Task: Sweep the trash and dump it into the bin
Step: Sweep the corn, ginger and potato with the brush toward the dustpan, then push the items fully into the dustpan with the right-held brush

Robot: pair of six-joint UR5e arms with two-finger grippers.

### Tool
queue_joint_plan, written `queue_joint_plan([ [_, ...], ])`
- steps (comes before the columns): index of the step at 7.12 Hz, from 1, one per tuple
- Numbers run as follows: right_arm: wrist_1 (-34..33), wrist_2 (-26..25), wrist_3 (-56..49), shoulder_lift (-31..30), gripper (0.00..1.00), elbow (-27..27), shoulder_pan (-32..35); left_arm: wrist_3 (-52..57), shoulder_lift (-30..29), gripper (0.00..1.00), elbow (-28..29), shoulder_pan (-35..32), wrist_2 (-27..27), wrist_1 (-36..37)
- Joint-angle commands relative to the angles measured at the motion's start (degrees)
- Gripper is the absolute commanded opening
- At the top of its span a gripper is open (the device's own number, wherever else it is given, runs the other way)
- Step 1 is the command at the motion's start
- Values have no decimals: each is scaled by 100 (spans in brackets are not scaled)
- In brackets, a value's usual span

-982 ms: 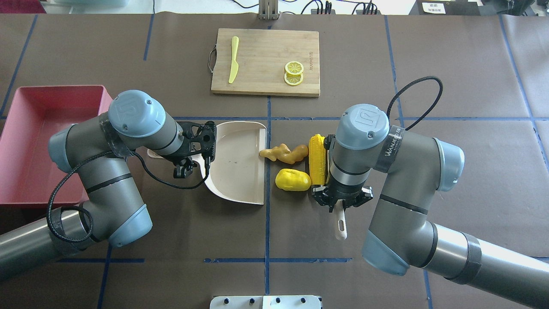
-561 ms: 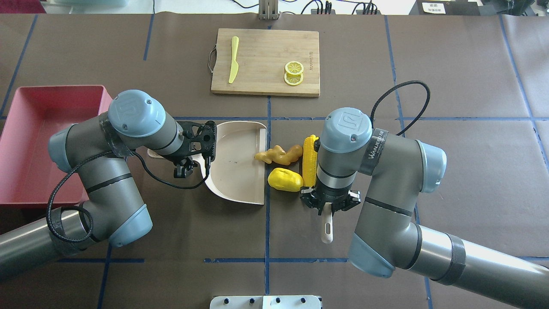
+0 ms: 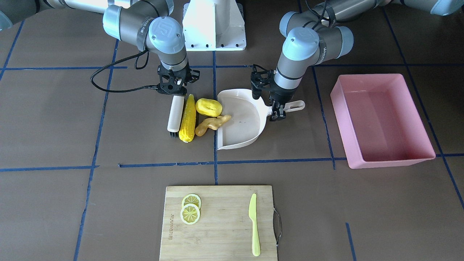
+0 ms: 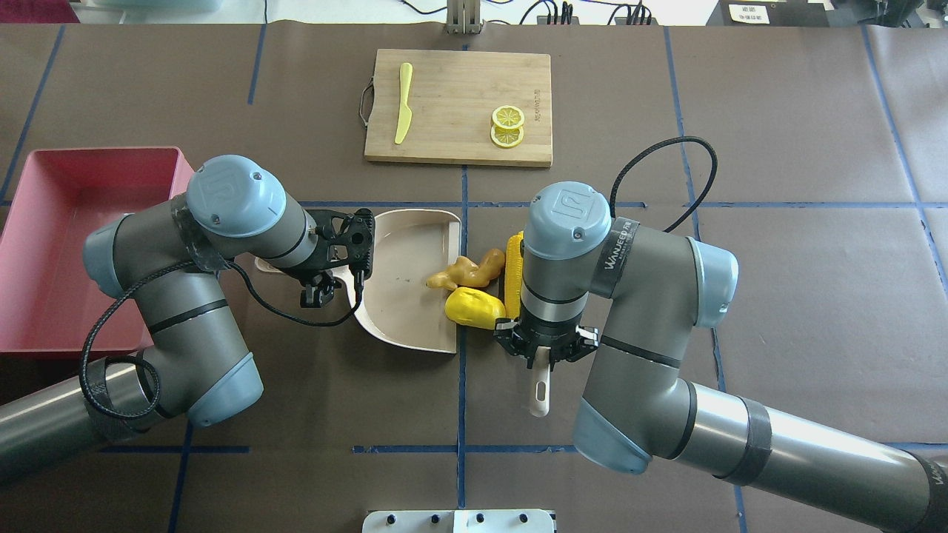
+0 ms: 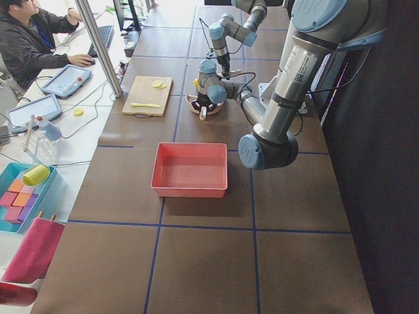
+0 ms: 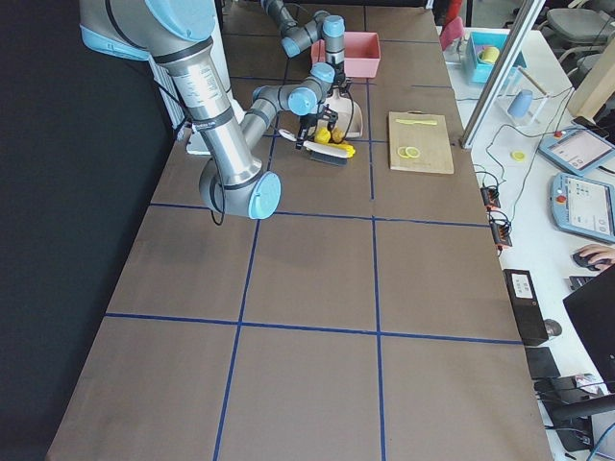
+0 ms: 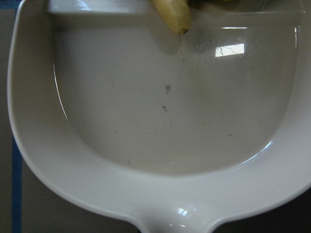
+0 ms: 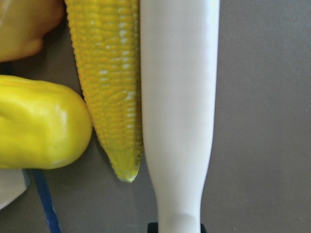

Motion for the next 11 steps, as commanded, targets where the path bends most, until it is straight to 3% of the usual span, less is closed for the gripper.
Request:
queue_joint_plan([
  [1, 207, 0, 179, 261, 0, -219, -70, 0, 3, 0, -1, -3, 0, 0],
  [3, 735, 0, 689, 497, 0, -596, -157, 0, 3, 0, -1, -3, 0, 9],
  [11, 762, 0, 637, 1492, 0, -1450, -316, -27, -14, 0, -1, -3, 0, 9],
])
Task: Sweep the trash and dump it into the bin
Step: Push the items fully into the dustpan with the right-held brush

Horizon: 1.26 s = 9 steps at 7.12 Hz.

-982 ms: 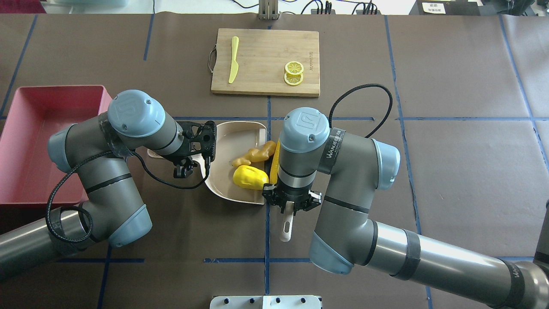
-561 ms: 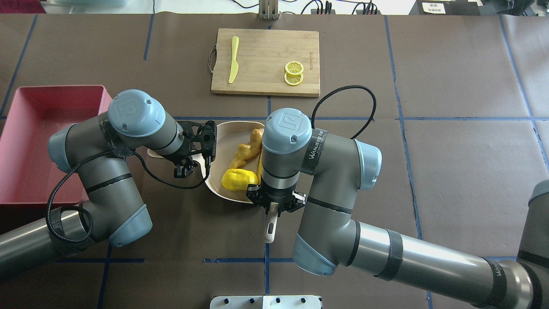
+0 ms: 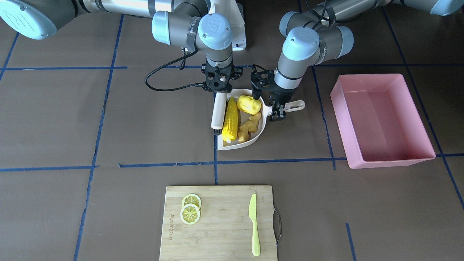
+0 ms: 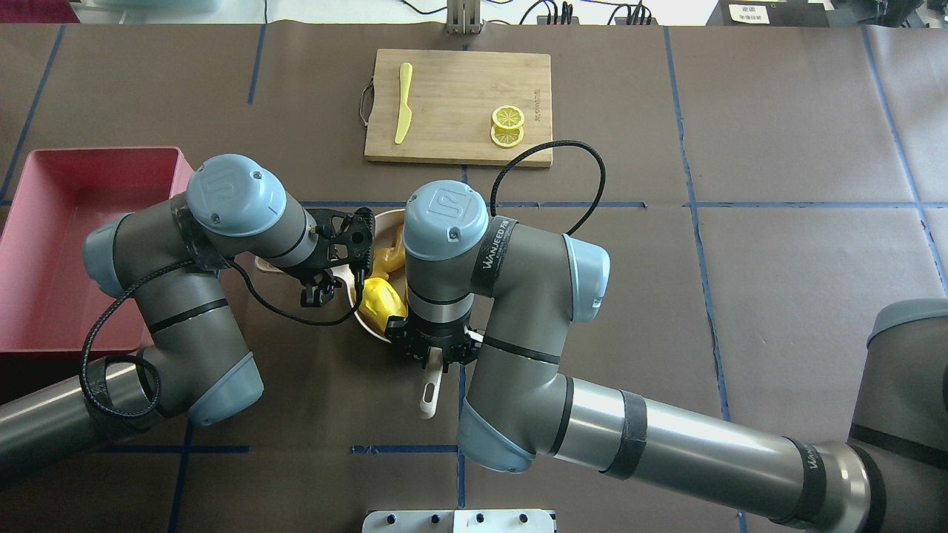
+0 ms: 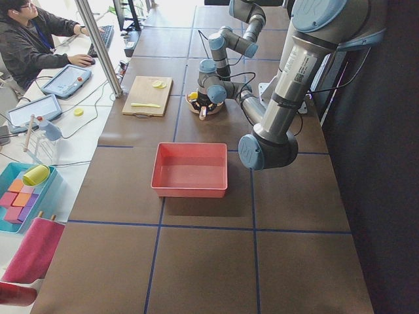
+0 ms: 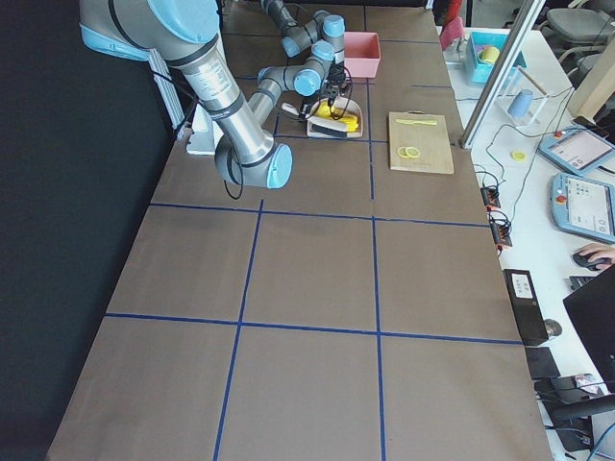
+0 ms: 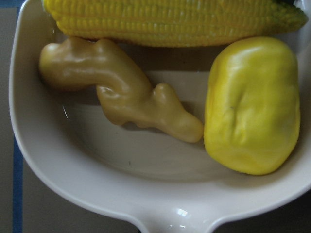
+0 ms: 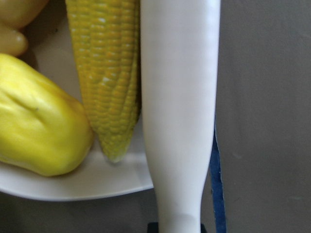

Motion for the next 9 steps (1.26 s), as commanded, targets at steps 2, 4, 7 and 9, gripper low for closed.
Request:
queue_joint_plan([
  [2, 2, 0, -9, 174, 0, -134, -18, -16, -12, 0, 0, 0, 0, 0],
  [4, -33, 9, -35, 122, 0, -29, 60, -25, -20, 0, 0, 0, 0, 0],
  [7, -251, -26, -61, -195, 0, 498, 306, -25, -12, 0, 0, 0, 0, 0],
  [9, -1267, -333, -751, -274, 0, 1067, 324, -25, -3, 0, 0, 0, 0, 0],
])
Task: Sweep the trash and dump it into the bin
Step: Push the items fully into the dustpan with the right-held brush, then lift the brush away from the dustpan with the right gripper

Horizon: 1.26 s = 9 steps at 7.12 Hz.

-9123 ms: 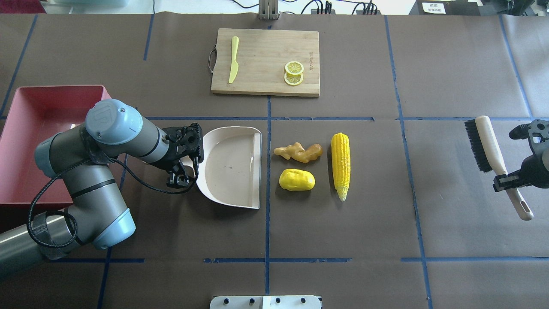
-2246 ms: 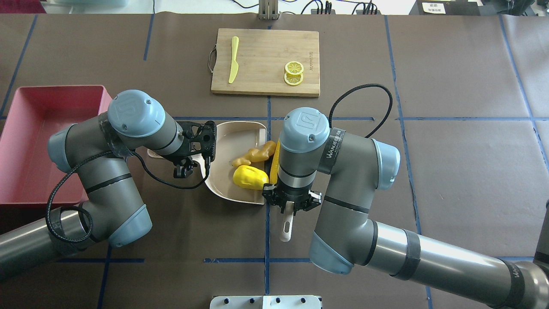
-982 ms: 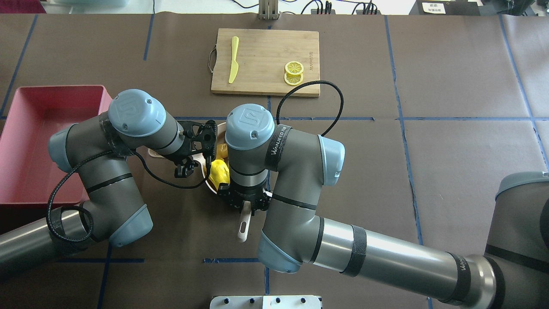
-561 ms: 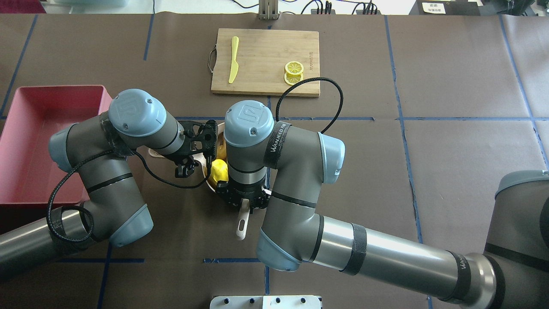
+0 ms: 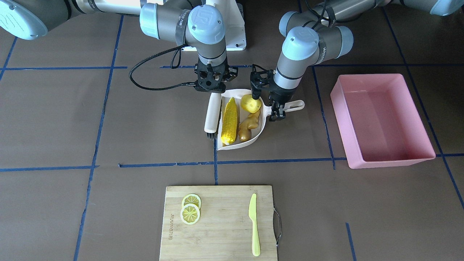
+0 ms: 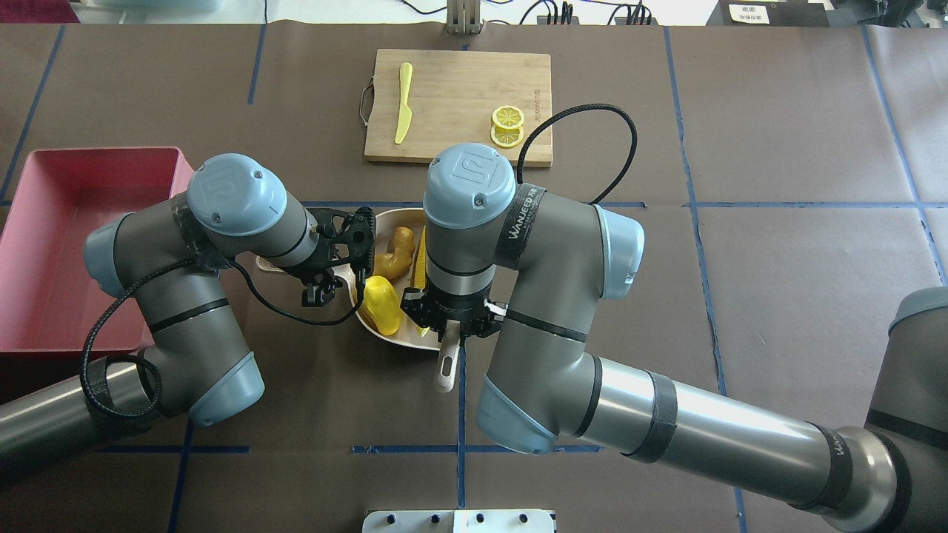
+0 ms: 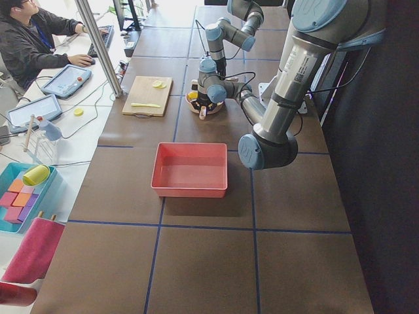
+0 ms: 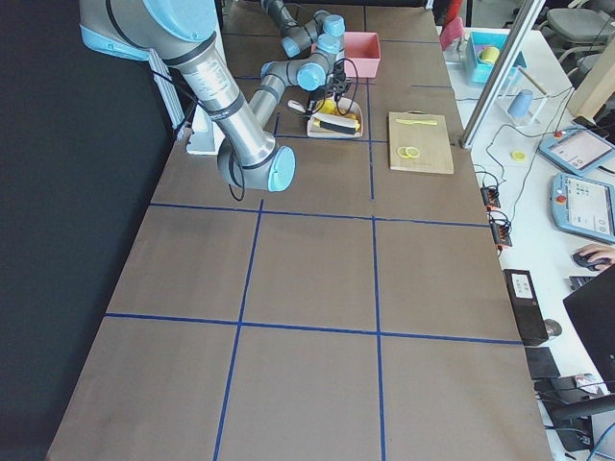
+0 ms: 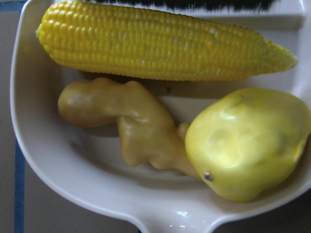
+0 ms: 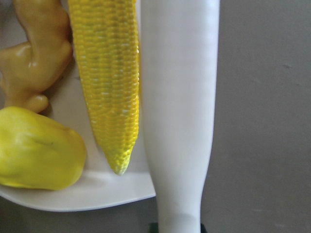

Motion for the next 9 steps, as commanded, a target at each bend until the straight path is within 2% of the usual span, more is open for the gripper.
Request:
queue_joint_plan([
  [1, -1074, -316, -955, -281, 0, 708, 50, 0, 6, 0, 0, 0, 0, -9],
  [4, -1105, -519, -2012, -1843, 0, 2009, 225, 0, 6, 0, -9, 0, 0, -9],
  [5, -1078, -519, -2076, -2056, 0, 2126, 261, 0, 15, 0, -9, -9, -9, -9],
  [9, -1131, -502, -2094, -1997, 0, 2118, 261, -53, 24, 0, -132, -44, -35, -18],
])
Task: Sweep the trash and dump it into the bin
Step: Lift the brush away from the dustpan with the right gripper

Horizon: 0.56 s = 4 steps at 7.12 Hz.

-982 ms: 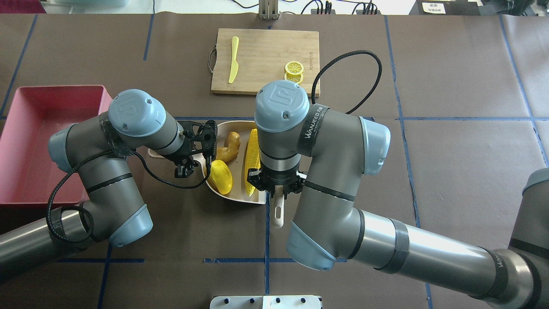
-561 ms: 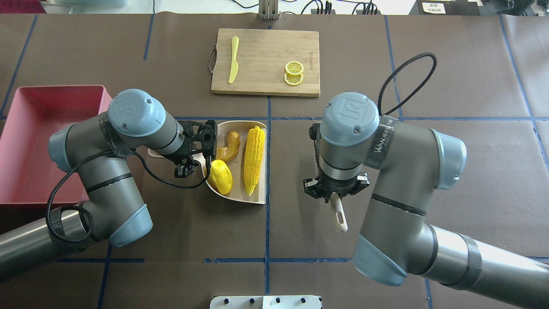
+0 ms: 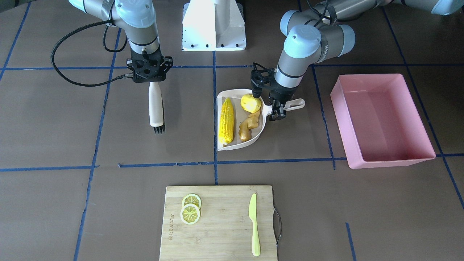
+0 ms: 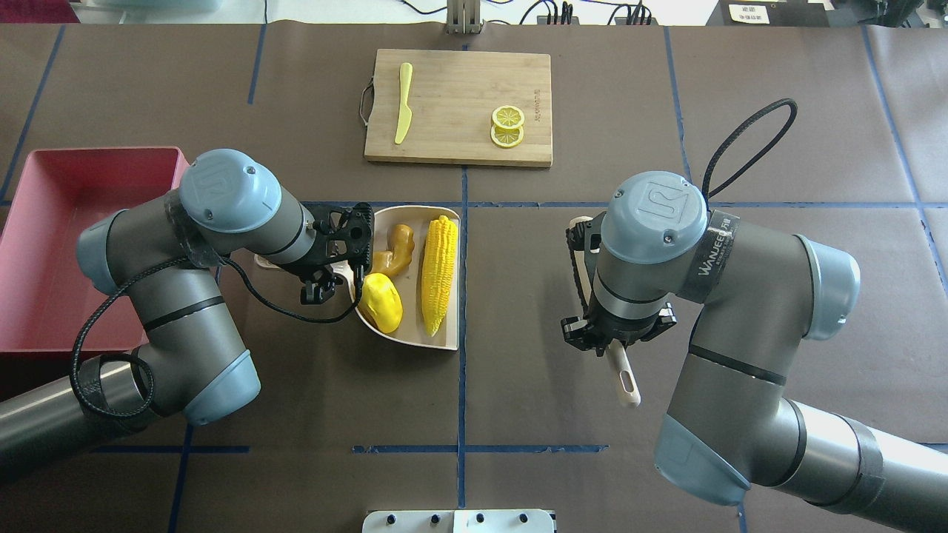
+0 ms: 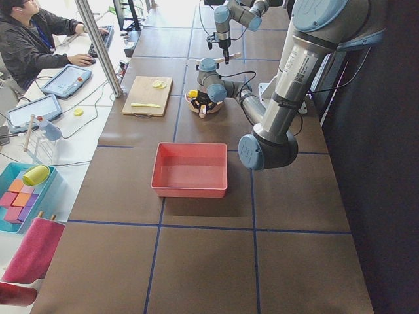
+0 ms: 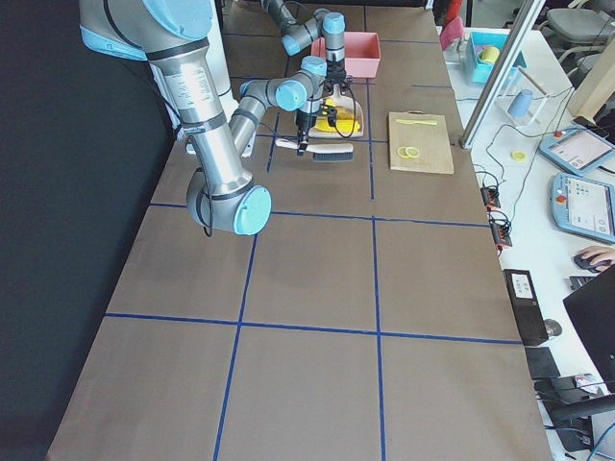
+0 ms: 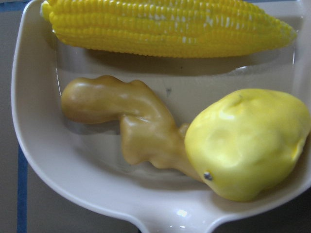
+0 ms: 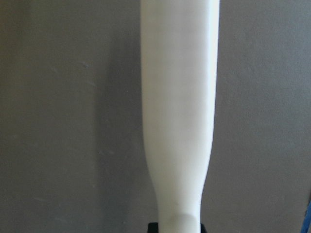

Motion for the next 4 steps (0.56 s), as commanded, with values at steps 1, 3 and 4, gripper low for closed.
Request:
queue_joint_plan([
  [1, -36, -6, -3, 24, 0, 24, 24, -53, 19, 0, 8, -4, 6, -1],
  [3, -70, 3, 94, 112, 0, 182, 50, -44, 98, 0, 17, -22, 14, -53],
  [4, -71, -6, 94, 77, 0, 183, 50, -53, 107, 0, 26, -31, 6, -45],
])
